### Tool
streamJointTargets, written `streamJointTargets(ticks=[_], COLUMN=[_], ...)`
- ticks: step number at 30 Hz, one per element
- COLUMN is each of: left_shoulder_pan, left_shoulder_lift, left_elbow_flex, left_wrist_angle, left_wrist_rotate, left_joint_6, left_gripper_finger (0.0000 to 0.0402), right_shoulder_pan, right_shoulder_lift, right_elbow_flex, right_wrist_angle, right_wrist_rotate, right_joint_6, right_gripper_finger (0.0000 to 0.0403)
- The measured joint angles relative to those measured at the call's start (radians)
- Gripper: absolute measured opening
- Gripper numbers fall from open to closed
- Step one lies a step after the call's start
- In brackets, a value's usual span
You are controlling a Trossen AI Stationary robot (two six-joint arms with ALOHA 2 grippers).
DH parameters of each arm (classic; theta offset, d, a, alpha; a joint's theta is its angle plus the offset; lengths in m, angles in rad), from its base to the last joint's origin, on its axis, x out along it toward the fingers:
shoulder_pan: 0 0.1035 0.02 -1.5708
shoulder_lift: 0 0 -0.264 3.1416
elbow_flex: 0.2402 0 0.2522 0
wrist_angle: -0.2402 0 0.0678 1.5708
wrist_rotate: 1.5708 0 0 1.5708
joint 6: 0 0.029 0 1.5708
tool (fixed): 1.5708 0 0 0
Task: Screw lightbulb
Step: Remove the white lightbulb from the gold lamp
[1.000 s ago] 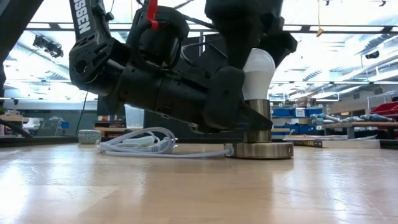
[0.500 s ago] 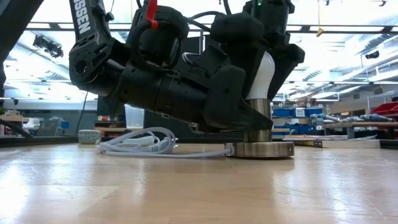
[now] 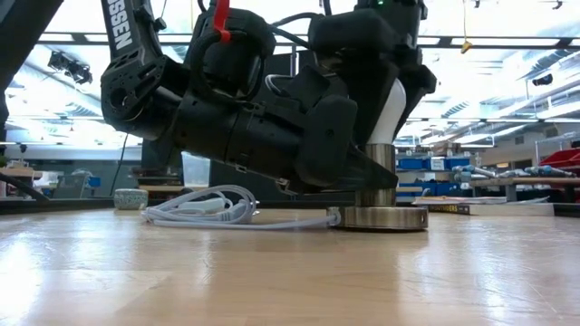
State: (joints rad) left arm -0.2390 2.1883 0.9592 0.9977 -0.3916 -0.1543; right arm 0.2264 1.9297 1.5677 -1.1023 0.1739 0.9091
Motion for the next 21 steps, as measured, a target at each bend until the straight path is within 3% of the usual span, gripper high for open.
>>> streamJointTargets(ticks=[3,8,15,21], left_shoulder_pan=[0.002,0.002,0.0,0.0], left_shoulder_lift=[0.0,0.0,0.0,0.0], left_elbow_flex=[0.0,0.0,0.0,0.0], left_wrist_angle=[-0.001,-0.002,-0.003,-0.007], left_wrist_rotate=[0.001,0.005,0.008,0.008], left_joint_6=[0.004,0.004,0.004,0.017], left_gripper_finger=[0.0184,0.0184,0.0184,0.0184], right_shoulder_pan=[0.0,-0.001,-0.001,-0.004], right_shoulder_lift=[0.0,-0.001,-0.001,-0.001], right_elbow_flex=[0.0,0.0,0.0,-0.001], right_wrist_angle=[0.001,0.022,0.018,0.026], right_wrist_rotate=[-0.02,-0.058,-0.112,-0.111], right_joint_6=[-0.097,-0.346,-0.882,-1.312], right_gripper_finger=[0.0253,0.0252,0.0298,0.0271])
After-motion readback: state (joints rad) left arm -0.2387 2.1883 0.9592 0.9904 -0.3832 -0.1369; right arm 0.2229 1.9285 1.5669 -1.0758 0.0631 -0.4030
